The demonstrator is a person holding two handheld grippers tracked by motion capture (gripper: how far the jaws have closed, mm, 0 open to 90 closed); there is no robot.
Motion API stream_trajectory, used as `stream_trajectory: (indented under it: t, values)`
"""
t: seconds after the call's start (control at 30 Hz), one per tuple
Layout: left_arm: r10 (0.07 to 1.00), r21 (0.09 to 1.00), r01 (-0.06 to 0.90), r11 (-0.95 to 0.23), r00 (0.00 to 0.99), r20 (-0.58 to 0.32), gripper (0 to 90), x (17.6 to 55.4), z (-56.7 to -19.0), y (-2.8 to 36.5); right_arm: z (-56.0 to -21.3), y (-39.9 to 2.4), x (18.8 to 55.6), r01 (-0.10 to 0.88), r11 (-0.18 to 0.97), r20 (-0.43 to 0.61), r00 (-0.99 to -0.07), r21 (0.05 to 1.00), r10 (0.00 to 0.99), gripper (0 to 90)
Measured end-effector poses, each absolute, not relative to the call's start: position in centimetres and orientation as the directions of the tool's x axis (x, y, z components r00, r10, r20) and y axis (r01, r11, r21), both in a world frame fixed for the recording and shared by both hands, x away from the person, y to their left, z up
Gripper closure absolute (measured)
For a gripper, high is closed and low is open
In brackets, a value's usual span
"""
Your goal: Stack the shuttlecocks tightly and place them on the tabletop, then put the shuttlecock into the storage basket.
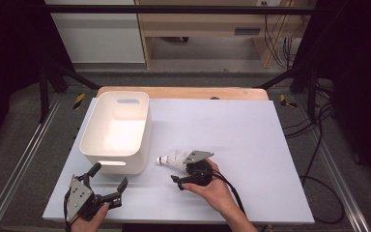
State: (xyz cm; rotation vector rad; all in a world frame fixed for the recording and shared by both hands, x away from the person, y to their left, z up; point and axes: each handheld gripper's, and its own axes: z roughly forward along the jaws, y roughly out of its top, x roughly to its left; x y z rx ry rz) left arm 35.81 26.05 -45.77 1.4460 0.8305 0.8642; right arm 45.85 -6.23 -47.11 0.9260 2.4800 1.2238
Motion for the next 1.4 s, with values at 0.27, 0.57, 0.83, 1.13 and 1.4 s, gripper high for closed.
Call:
stream_trajectory:
  t: [0.27,0.57,0.83,1.13,1.4]
  values:
    - [0.882,0.999,0.006,-0.048,0.470,0.039,1.0,35.82,-45.78,26.05,-47.19,-6.12,46.17,0.451,0.445,0.083,-0.768,0.774,0.635,27.1]
    - [0.882,0.999,0.006,-0.049,0.470,0.040,1.0,35.81,-45.77,26.03,-47.00,-6.02,46.32,0.450,0.444,0.085,-0.770,0.775,0.632,29.3]
    - [0.880,0.999,0.004,-0.051,0.473,0.043,1.1,35.81,-45.78,25.96,-47.11,-5.94,46.43,0.450,0.447,0.083,-0.771,0.773,0.632,31.0]
    - [0.880,0.999,0.005,-0.049,0.473,0.041,1.0,35.85,-45.78,25.96,-47.18,-5.80,46.56,0.449,0.449,0.083,-0.772,0.773,0.630,36.2]
    - [0.880,0.999,0.005,-0.049,0.474,0.041,1.0,35.84,-45.79,25.94,-47.26,-5.74,46.70,0.452,0.442,0.084,-0.767,0.774,0.637,44.0]
